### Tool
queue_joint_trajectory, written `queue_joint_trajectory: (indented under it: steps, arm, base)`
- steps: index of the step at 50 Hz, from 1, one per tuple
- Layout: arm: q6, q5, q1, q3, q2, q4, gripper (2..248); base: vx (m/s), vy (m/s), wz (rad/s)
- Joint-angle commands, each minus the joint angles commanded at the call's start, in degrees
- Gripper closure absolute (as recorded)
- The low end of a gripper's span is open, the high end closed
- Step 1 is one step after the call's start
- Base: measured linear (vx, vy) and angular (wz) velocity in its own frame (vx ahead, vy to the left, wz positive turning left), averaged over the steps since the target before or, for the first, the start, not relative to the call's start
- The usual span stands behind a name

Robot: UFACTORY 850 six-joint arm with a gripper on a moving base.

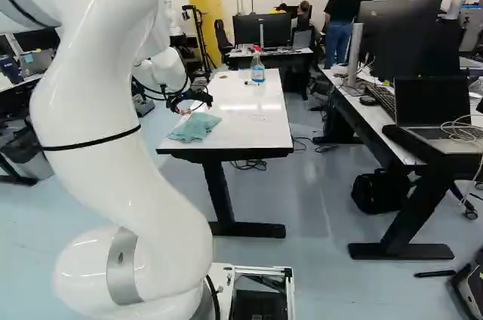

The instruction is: Clean the table with the green towel

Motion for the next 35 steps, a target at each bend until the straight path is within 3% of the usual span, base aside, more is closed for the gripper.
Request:
queue_joint_trajectory:
  steps: [35]
  arm:
    - [0.0,0.0,0.08,0.07,-4.17,0.0,3]
  base:
    - [0.0,0.0,0.0]
